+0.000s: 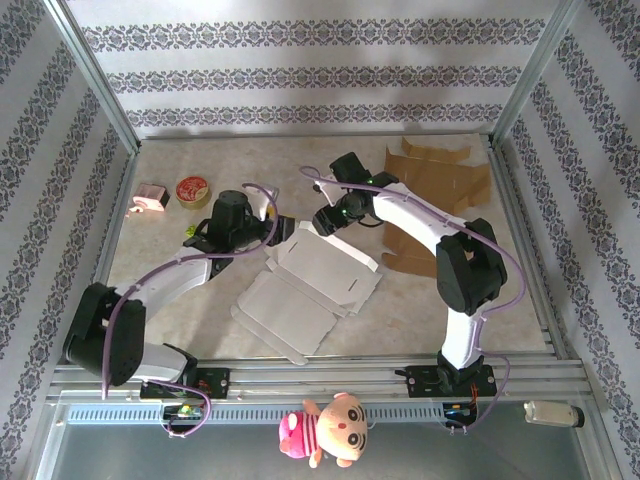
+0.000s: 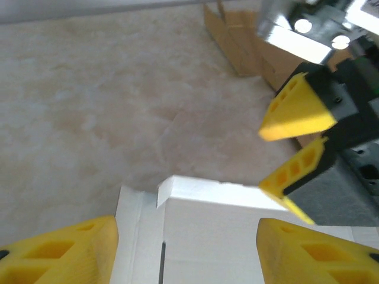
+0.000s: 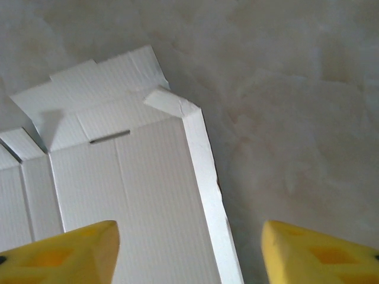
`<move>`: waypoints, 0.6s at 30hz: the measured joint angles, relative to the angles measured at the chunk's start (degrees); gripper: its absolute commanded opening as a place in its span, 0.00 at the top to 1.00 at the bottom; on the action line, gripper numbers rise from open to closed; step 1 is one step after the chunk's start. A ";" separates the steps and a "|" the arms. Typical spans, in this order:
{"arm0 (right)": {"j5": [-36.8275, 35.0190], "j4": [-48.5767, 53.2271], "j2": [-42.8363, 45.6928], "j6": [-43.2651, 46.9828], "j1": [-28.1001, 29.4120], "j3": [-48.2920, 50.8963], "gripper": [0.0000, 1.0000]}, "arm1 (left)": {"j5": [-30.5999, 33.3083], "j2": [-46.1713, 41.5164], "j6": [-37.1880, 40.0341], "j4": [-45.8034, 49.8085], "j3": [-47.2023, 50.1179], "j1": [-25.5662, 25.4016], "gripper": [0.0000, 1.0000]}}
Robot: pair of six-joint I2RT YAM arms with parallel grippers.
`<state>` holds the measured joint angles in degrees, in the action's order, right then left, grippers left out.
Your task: Fold the paper box
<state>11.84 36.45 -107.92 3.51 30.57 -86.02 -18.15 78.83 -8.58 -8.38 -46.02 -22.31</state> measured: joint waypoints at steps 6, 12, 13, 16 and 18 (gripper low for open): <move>1.62 3.50 -2.80 -0.02 -2.38 1.81 0.31 | 0.20 -3.61 -1.18 11.96 -1.27 0.52 0.36; 2.60 6.27 -9.53 1.38 -3.43 1.77 0.47 | -0.52 -5.68 -2.38 16.74 -0.04 1.90 0.36; 2.71 6.78 -10.05 1.55 -3.41 1.77 0.55 | -0.85 -5.88 -2.47 17.22 0.17 2.23 0.36; 2.47 7.67 -10.32 2.69 -3.41 1.77 0.77 | -1.64 -6.03 -2.91 18.21 0.39 3.52 0.35; 1.84 7.85 -10.32 3.52 -3.28 1.75 0.90 | -2.23 -6.03 -3.34 18.34 0.42 4.70 0.35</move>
<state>13.67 44.29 -118.24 7.03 27.29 -84.27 -20.38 72.79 -11.92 9.96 -45.60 -17.61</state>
